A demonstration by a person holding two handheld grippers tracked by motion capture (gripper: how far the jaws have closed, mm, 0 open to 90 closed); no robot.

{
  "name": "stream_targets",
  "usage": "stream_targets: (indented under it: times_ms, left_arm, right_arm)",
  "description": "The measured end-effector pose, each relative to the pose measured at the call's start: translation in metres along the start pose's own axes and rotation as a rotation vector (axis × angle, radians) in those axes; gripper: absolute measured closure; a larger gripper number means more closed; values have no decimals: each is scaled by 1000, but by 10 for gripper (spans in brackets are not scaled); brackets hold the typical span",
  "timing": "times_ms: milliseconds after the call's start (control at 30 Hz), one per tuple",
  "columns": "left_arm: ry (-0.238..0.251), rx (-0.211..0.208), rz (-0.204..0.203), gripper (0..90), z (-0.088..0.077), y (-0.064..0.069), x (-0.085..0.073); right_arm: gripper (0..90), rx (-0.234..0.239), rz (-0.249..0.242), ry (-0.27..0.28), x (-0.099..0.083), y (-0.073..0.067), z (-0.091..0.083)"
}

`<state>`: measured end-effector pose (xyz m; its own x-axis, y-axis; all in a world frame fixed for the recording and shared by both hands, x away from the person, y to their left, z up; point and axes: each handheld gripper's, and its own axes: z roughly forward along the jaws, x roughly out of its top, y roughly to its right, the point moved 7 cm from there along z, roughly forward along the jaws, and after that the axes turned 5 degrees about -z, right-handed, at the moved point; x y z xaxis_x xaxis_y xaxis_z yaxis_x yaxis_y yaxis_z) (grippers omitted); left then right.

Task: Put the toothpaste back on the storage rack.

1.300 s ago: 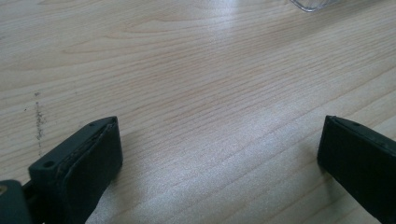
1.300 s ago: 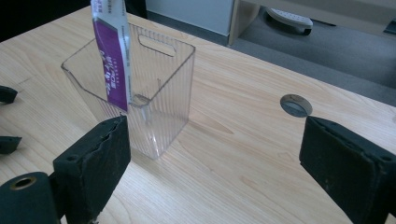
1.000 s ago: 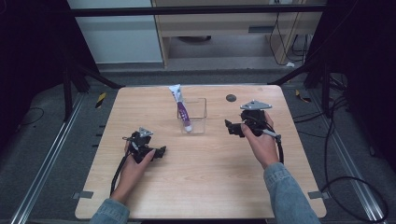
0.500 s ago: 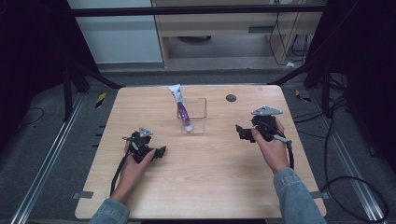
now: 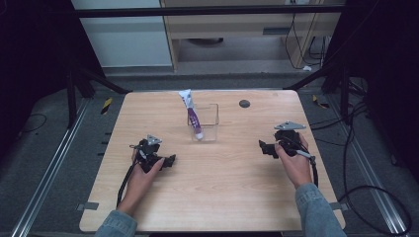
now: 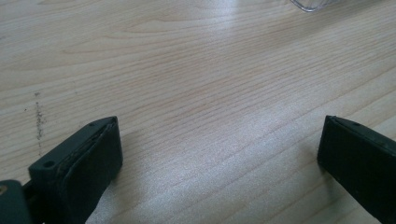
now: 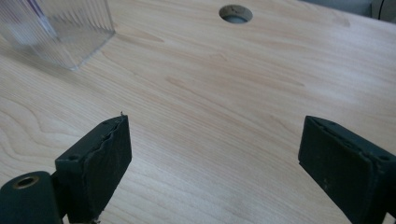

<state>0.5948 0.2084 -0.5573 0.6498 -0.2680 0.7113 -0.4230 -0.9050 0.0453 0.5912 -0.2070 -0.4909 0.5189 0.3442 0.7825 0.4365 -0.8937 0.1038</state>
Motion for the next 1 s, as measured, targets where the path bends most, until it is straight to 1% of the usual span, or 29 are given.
stream_targets:
  times_ms: [100,133,167,267,300,333,400,567,633,700,767,867,933,967,1000]
  left_arm:
    - [1,0,-2,0,0,0,0]
    - [1,0,-2,0,0,0,0]
    - [1,0,-2,0,0,0,0]
    - [1,1,-1,0,0,0,0]
    - [1,1,-3,0,0,0,0]
    - [1,1,-3,0,0,0,0]
    - [1,1,-3,0,0,0,0]
    - [-1,1,1,0,0,0,0]
    - [-1,1,1,0,0,0,0]
    - [-1,1,0,0,0,0,0]
    - [-1,1,0,0,0,0,0]
    - [0,1,0,0,0,0,0]
    - [1,1,-2,0,0,0,0]
    - [1,1,-2,0,0,0,0]
    - [1,1,-2,0,0,0,0]
  right_arm:
    - [102,-4,24,-22,-10,5,5]
    - [102,-4,24,-22,-10,5,5]
    - [105,-2,41,-33,-17,8,10]
    - [106,1,53,-38,-22,10,14]
    - [105,2,62,-52,-28,12,19]
    - [105,2,62,-52,-28,12,19]
    - [106,7,93,-55,-33,16,26]
    - [108,-11,137,-62,-41,24,37]
    - [108,-14,144,-61,-41,25,39]
    - [110,-14,170,-54,-42,25,45]
    - [111,-15,176,-54,-42,25,46]
    - [102,-47,173,-54,-45,25,52]
    - [90,-55,169,-58,-44,24,54]
    - [86,-61,141,-71,-44,24,55]
    - [86,-61,141,-71,-44,24,55]
